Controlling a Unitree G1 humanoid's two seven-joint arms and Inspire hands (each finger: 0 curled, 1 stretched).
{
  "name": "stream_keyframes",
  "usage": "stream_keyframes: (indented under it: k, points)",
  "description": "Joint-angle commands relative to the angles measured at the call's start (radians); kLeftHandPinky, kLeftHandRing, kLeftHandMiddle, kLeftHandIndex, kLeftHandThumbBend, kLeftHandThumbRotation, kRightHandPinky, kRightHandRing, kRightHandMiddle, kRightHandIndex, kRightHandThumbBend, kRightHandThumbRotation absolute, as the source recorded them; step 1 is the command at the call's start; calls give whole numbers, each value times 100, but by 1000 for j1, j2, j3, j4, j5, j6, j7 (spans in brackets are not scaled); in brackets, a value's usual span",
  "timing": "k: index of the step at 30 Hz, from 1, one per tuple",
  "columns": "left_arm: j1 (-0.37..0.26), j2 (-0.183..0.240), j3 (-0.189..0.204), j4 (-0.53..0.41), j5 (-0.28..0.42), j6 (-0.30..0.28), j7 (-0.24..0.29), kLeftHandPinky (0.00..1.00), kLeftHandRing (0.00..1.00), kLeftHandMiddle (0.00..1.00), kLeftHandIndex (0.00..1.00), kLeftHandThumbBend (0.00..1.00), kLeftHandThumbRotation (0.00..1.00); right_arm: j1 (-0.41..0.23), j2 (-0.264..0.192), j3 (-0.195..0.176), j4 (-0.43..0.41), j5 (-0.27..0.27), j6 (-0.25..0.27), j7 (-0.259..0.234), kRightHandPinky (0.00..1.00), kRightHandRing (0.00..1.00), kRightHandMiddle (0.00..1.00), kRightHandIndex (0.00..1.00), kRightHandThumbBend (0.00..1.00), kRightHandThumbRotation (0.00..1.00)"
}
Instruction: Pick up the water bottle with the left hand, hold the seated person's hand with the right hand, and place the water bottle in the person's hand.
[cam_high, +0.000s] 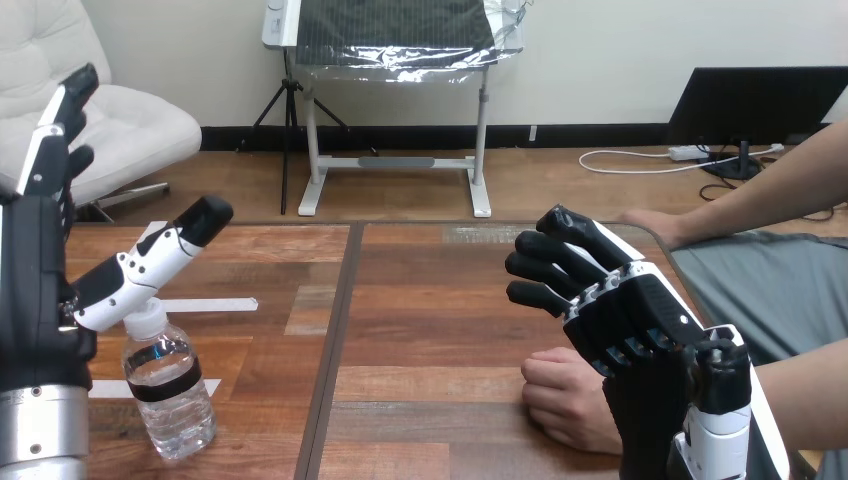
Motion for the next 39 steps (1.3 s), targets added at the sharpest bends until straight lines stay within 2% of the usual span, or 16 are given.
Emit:
stream_keyframes:
  k: [1, 13, 26, 39]
  points:
    - [-70, 32, -2, 62, 11, -5, 10, 92, 96, 94, 91, 100, 49, -35, 1, -5, -7, 6, -10, 4, 77, 80, 81, 83, 66, 100]
    - [-93, 43, -5, 180, -3, -24, 12, 99, 98, 97, 94, 100, 45, -30, -5, -9, -16, 7, -4, 9, 75, 80, 81, 82, 67, 100]
    - [-116, 62, -6, 314, -19, -48, 5, 100, 100, 98, 96, 100, 42, -27, -11, -13, -25, 10, 3, 11, 74, 79, 81, 82, 67, 100]
    - [-127, 77, -9, 396, -31, -61, -8, 100, 100, 100, 98, 100, 41, -24, -19, -15, -32, 22, 13, 14, 74, 79, 81, 83, 67, 100]
